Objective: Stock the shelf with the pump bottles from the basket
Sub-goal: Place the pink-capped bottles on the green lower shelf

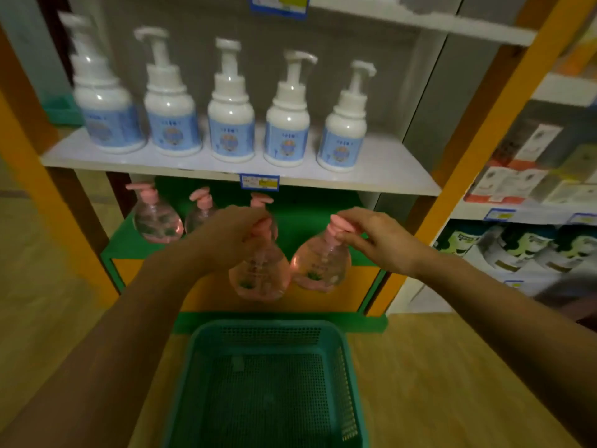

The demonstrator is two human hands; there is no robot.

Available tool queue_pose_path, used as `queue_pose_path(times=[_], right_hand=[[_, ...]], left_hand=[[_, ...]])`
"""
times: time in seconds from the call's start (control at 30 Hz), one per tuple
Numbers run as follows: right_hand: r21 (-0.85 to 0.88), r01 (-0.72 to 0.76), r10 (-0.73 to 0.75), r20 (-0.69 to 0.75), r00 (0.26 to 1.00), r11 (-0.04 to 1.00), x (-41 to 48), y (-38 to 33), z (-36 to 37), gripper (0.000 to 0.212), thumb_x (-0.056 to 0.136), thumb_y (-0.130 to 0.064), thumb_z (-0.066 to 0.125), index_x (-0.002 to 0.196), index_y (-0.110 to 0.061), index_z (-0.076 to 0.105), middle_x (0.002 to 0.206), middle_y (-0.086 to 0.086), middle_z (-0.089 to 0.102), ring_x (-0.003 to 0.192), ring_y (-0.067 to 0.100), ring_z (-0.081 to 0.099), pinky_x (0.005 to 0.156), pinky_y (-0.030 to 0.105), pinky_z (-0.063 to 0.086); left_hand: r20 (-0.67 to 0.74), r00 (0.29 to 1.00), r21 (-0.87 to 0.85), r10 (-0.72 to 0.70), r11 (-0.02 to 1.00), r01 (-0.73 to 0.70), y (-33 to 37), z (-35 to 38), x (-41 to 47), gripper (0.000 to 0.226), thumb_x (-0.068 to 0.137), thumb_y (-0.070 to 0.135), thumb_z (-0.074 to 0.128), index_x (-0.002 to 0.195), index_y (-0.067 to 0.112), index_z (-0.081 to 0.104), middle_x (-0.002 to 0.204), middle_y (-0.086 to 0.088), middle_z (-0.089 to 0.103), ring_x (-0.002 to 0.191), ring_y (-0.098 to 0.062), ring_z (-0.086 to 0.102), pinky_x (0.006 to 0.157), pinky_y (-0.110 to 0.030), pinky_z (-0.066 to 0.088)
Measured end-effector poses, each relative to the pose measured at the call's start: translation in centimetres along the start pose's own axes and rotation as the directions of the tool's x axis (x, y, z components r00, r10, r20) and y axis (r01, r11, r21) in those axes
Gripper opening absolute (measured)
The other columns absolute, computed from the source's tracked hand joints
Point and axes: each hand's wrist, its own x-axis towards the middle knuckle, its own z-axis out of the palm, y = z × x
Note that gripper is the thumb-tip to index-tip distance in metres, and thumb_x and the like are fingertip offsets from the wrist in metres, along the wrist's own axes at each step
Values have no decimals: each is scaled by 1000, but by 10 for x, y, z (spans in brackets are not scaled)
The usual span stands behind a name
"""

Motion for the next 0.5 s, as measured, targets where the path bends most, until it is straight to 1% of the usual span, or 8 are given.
queue_pose_path(times=[0.07, 0.17, 0.2, 0.27, 0.37, 0.4, 0.47, 0.5], right_hand=[[14, -22, 22, 8, 1000, 1000, 12, 4, 1, 33, 91, -32, 47, 119, -15, 53, 113, 6, 60, 95, 14, 53, 80, 27, 41], [48, -63, 61, 24, 998, 997, 32, 13, 10, 34, 91, -35, 46, 118, -16, 53, 112, 4, 59, 95, 12, 51, 81, 25, 38], [52, -75, 74, 20, 997, 996, 39, 18, 13, 33, 91, -35, 46, 117, -16, 54, 112, 3, 59, 94, 12, 51, 81, 26, 37], [57, -96, 95, 15, 995, 994, 52, 29, 22, 32, 91, -35, 46, 116, -17, 54, 110, 2, 59, 94, 13, 51, 82, 26, 37], [71, -114, 113, 14, 993, 991, 69, 42, 31, 30, 91, -36, 45, 116, -19, 53, 104, -6, 54, 96, 13, 52, 84, 28, 40], [76, -115, 115, 3, 993, 990, 75, 45, 33, 30, 91, -37, 45, 114, -20, 54, 103, -7, 55, 97, 14, 53, 86, 30, 42], [81, -114, 115, -11, 993, 990, 85, 51, 36, 27, 92, -38, 45, 109, -20, 57, 100, -5, 59, 96, 16, 56, 87, 34, 45], [83, -112, 113, -6, 994, 990, 90, 53, 38, 26, 92, -38, 45, 106, -20, 58, 99, -4, 60, 96, 17, 57, 88, 35, 45]], left_hand=[[-38, 999, 4, -26, 1000, 26, -6, -2, 5, 12, 86, 10, 51, 93, 2, 56, 86, -11, 59, 80, -27, 55, 73, -39, 44], [-26, 998, -13, -59, 998, 58, -15, 0, 12, 6, 86, 9, 49, 89, 7, 54, 91, -13, 61, 85, -30, 57, 79, -46, 49], [-26, 998, -10, -52, 999, 52, -19, 2, 16, 3, 86, 8, 49, 86, 10, 52, 91, -12, 61, 84, -30, 57, 79, -46, 49], [-43, 998, -11, -46, 999, 45, -25, 6, 22, 10, 87, 8, 49, 83, 18, 48, 86, -10, 60, 80, -27, 56, 76, -44, 47], [-71, 996, -32, -52, 998, 50, -35, 14, 30, 9, 88, 11, 48, 80, 14, 50, 75, -4, 54, 74, -26, 54, 74, -43, 46], [-70, 996, -40, -56, 998, 53, -38, 16, 33, 14, 87, 10, 48, 76, 18, 49, 72, 0, 51, 73, -24, 53, 72, -41, 45], [-71, 996, -61, -59, 997, 55, -43, 19, 37, 32, 87, 8, 50, 68, 32, 40, 68, 7, 47, 68, -16, 49, 70, -36, 44], [-82, 995, -71, -51, 996, 45, -44, 19, 39, 35, 86, 7, 51, 68, 34, 39, 67, 11, 44, 66, -12, 47, 70, -33, 42]])
